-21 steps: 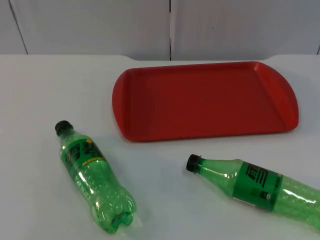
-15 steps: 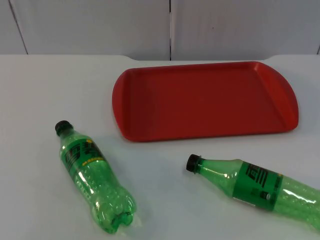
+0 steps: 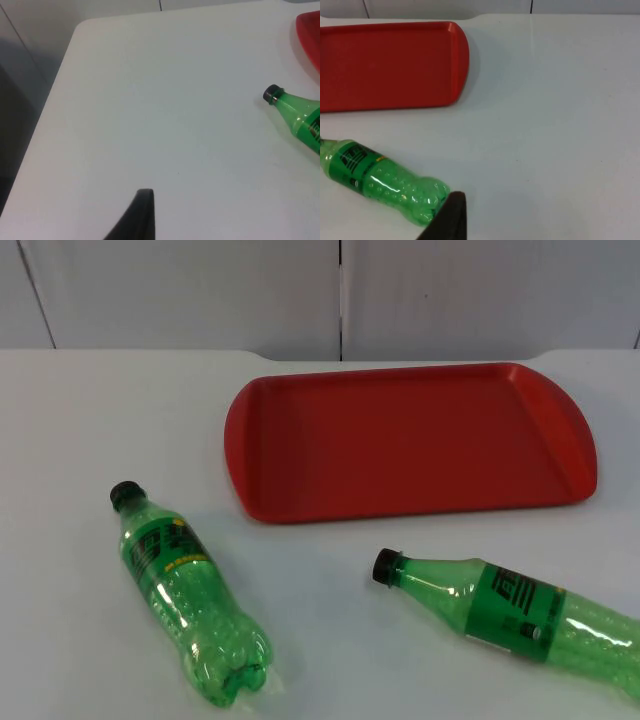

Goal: Place the bottle upright on the tray.

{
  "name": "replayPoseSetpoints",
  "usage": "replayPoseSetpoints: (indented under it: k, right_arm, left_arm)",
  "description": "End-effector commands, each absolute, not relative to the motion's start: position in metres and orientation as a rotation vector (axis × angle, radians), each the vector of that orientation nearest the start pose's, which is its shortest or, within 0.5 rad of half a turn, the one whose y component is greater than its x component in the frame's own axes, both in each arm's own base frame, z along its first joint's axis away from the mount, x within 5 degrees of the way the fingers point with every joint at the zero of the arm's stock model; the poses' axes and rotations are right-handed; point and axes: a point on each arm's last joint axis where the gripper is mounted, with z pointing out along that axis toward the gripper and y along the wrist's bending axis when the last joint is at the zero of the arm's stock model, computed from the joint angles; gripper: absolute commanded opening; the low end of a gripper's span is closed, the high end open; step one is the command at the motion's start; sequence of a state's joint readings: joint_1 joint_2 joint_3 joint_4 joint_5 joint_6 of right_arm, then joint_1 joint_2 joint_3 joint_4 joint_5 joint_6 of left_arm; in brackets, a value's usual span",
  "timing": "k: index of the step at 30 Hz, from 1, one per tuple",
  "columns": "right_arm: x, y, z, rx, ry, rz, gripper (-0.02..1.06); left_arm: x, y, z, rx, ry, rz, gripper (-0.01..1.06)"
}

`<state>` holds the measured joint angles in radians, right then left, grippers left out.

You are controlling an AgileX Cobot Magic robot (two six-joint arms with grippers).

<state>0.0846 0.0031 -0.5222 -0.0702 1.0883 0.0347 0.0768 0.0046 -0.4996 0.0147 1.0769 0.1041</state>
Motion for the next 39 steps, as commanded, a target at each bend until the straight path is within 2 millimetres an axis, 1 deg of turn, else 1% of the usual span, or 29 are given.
replayPoseSetpoints:
  k: [1,39]
  right_arm:
    - [-0.0071,-0.0065,0.2803,-0.049,2.044,-0.019,1.05]
    - [-0.0071,-0.0065,0.2803,-0.049,2.044,-0.019,1.05]
  left_arm:
    - [-0.0049,0.0008,0.2748,0.017,2.064,0.127,1.05]
    - [-0.0047,-0.0015,0.2748,0.018,2.063,0.092,1.05]
